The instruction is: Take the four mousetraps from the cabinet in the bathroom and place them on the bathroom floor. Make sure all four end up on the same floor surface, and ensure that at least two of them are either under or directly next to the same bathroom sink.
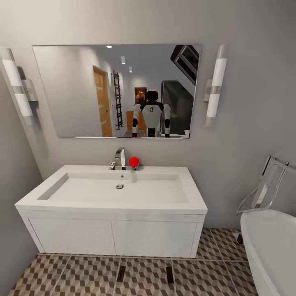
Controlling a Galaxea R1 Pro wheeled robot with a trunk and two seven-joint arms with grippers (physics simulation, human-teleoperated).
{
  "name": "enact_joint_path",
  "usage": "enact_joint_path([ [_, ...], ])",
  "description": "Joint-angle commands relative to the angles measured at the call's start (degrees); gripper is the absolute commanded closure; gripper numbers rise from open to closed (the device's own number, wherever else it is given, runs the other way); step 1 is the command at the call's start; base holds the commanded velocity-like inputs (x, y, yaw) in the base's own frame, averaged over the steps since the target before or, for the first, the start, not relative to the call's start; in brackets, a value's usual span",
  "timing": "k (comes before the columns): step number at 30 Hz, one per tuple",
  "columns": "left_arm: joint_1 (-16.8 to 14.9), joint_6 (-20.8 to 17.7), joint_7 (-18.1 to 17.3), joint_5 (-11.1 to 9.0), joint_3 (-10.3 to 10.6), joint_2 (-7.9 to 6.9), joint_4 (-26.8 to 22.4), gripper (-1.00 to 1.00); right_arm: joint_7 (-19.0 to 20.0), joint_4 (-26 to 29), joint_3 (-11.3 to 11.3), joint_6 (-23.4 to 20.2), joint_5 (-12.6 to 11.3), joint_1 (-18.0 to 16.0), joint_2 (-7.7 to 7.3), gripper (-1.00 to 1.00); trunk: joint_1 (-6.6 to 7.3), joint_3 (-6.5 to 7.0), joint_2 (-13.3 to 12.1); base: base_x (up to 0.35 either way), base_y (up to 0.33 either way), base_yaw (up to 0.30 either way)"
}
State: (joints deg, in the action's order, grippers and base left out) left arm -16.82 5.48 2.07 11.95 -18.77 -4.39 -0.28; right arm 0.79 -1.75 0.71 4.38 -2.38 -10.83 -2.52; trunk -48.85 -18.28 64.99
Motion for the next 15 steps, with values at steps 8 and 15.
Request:
enact_joint_path([
  [8, -0.06, 0.3, 0.21, 0.62, -0.39, 0.38, 0.1, -1.0, 0.16, -0.19, 0.08, 0.36, -0.25, -0.07, 0.04, -1.0, 0.0, -0.07, 0.04, 0.0, 0.0, 0.0],
  [15, -0.06, 0.26, 0.21, 0.62, -0.39, 0.61, 0.1, -1.0, 0.15, -0.17, 0.08, 0.36, -0.25, -0.07, 0.05, -1.0, 0.0, -0.07, 0.04, 0.0, 0.0, 0.0],
])
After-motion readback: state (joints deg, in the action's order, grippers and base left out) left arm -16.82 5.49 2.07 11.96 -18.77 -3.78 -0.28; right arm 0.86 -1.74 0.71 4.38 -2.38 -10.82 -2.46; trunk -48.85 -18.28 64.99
